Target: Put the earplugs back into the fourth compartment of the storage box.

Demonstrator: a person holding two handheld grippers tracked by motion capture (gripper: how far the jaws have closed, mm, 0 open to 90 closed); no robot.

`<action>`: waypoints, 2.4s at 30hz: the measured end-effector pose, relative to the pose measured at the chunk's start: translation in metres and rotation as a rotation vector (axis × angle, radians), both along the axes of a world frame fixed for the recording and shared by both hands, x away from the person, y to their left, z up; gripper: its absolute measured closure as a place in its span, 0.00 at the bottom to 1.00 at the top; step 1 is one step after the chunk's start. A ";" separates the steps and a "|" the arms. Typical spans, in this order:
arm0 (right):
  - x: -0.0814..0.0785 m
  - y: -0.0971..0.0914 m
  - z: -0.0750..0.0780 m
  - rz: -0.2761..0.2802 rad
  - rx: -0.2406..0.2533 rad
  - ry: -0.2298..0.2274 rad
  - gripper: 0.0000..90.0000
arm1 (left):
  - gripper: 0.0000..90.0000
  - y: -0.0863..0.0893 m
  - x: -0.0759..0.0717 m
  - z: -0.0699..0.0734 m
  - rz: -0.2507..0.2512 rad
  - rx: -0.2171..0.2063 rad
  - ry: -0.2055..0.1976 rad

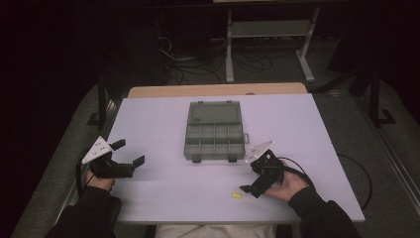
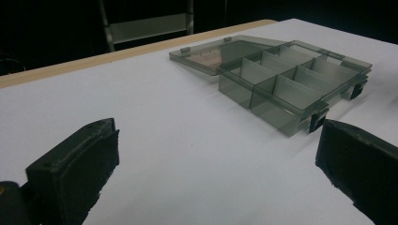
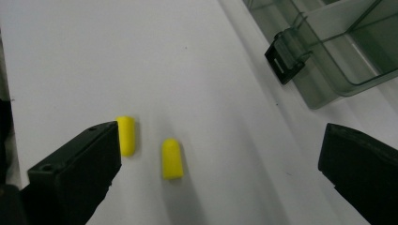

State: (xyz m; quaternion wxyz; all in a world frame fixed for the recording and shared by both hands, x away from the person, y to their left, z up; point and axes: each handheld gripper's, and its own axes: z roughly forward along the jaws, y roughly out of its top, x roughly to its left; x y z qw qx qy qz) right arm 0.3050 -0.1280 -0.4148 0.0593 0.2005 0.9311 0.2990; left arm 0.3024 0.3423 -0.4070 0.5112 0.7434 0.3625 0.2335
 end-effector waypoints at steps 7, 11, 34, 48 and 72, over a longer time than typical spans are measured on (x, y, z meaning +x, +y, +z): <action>-0.001 0.003 -0.006 0.025 -0.027 0.040 0.11 | 0.00 0.000 0.000 0.000 -0.002 0.001 -0.001; -0.003 0.005 -0.007 0.042 -0.032 0.053 0.19 | 0.00 0.000 0.000 0.000 -0.002 -0.001 -0.001; -0.009 0.013 -0.014 0.092 -0.097 0.072 0.81 | 0.00 -0.001 0.000 0.000 -0.004 0.001 -0.002; -0.007 0.007 -0.007 0.077 -0.060 0.072 0.87 | 0.00 -0.001 0.000 0.000 -0.005 0.002 -0.002; 0.003 0.008 0.026 0.074 -0.017 0.014 0.87 | 0.00 -0.001 0.000 0.000 -0.002 0.003 0.001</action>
